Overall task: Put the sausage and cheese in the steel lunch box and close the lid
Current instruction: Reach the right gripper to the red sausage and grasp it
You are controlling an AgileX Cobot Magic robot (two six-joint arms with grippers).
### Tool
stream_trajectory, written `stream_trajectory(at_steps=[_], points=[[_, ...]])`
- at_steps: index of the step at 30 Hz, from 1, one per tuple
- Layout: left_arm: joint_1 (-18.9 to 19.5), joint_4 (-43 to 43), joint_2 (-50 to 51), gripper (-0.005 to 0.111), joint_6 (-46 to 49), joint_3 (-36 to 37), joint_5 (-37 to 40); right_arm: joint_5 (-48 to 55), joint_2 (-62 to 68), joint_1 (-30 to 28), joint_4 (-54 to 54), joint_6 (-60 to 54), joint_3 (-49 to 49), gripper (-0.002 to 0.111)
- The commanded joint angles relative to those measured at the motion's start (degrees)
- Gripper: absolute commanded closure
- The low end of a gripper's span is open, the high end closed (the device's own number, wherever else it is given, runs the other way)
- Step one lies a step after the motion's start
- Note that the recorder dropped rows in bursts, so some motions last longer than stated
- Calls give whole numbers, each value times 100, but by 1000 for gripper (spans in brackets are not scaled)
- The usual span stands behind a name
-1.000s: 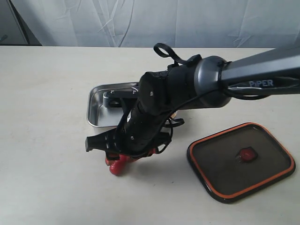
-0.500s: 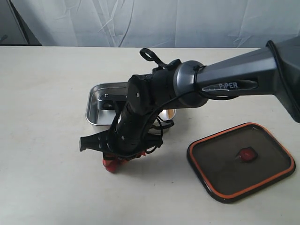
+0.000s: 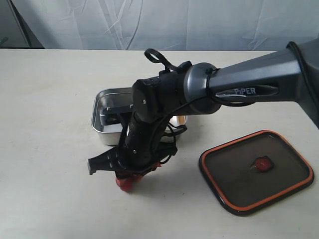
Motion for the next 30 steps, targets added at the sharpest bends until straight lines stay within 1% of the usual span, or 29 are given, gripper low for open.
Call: stream_trajectory(at_steps=[1, 7, 12, 17, 22, 24, 25, 29, 30], points=[[-14, 21, -36, 107, 16, 25, -18, 314, -368, 219, -218, -115, 82, 109], [-14, 21, -36, 107, 16, 25, -18, 312, -776, 274, -279, -115, 82, 109], [-14, 21, -36, 107, 16, 25, -18, 174, -736, 296, -128, -103, 82, 109], [-14, 21, -36, 107, 16, 25, -18, -346, -726, 642, -102, -908, 82, 109], [-14, 21, -36, 107, 16, 25, -18, -934, -662, 989, -166, -1109, 67, 108], [-14, 21, -36, 107, 16, 25, -18, -929, -580, 1035, -171, -1109, -3, 98], [-14, 21, -36, 107, 16, 25, -18, -905, -524, 1035, -171, -1109, -57, 90], [-14, 21, -36, 107, 16, 25, -18, -846, -274, 1081, -122, -1066, -259, 47], [-14, 21, -36, 107, 16, 25, -18, -846, -221, 1083, -19, -1066, -317, 41]])
